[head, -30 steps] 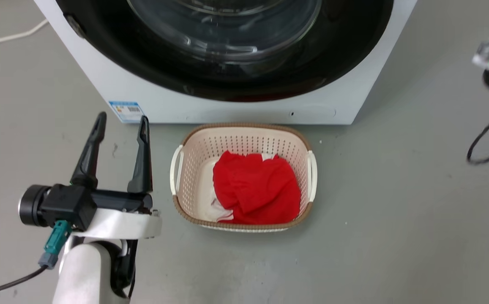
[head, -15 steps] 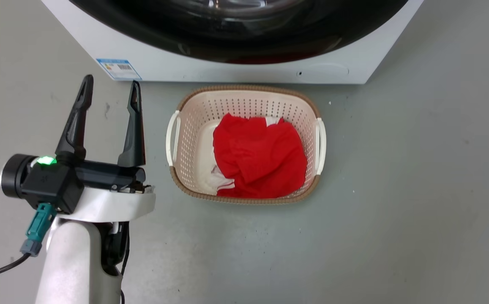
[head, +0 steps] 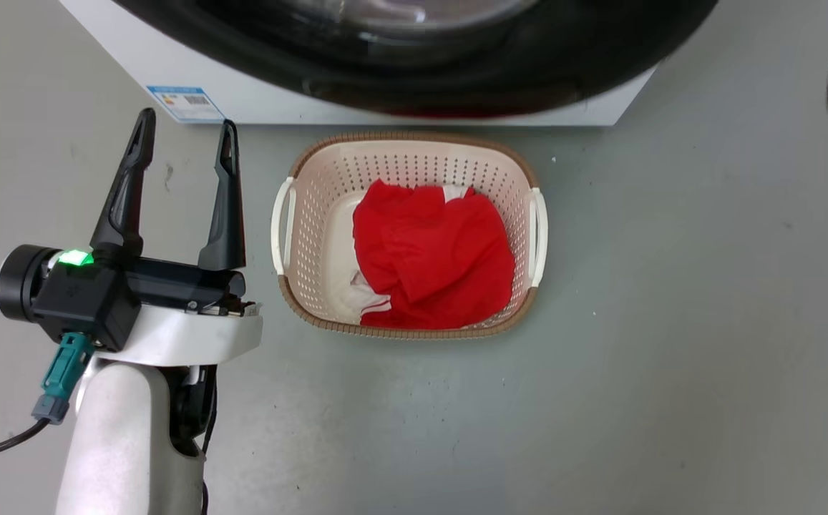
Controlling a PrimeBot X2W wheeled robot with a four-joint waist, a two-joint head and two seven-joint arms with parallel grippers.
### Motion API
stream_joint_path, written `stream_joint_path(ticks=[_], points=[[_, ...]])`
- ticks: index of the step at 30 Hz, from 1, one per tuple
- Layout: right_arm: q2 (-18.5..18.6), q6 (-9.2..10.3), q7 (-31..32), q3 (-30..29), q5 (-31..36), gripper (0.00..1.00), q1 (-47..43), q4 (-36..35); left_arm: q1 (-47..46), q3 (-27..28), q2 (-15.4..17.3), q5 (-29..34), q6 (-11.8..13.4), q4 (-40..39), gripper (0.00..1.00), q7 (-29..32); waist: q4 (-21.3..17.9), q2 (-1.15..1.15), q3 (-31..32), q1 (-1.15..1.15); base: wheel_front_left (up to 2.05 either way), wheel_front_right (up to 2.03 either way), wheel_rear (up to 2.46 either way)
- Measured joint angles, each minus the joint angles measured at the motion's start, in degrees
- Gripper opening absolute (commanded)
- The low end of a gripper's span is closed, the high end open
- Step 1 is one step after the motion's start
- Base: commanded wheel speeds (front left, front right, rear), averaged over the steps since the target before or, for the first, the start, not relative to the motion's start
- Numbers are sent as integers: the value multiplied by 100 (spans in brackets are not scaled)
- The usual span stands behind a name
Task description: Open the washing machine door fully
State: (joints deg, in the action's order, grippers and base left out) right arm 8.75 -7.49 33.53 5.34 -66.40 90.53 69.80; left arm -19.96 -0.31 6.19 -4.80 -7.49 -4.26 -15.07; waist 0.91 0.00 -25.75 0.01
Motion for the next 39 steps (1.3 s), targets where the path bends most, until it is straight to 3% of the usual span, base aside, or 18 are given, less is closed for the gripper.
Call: stream_joint_path(ticks=[13, 22, 32, 33, 39], points=[[-63, 0, 1723, 13, -503, 0, -1312, -782, 427, -76, -67, 9, 0, 232, 100, 0, -123, 0, 711, 0, 0, 0, 0], [-409, 0, 2618, 257, -800, 0, -2565, -1610, 896, -225, -127, 33, 0, 455, 100, 0, -140, 0, 1441, -1, 0, 0, 0], [-543, 0, 3118, 768, -1350, 0, -3445, -2577, 1150, -383, -182, 8, 0, 567, 100, 0, 52, 0, 1877, -1, 0, 0, 0], [-528, 0, 3161, 1060, -1688, 0, -3643, -2824, 1157, -404, -202, 5, 0, 580, 100, 0, 118, 0, 1927, -1, 0, 0, 0], [-587, 0, 2882, 1919, -2191, 0, -4023, -3273, 1274, -397, -242, 0, 0, 588, 100, 0, 272, 0, 2024, -2, 0, 0, 0]])
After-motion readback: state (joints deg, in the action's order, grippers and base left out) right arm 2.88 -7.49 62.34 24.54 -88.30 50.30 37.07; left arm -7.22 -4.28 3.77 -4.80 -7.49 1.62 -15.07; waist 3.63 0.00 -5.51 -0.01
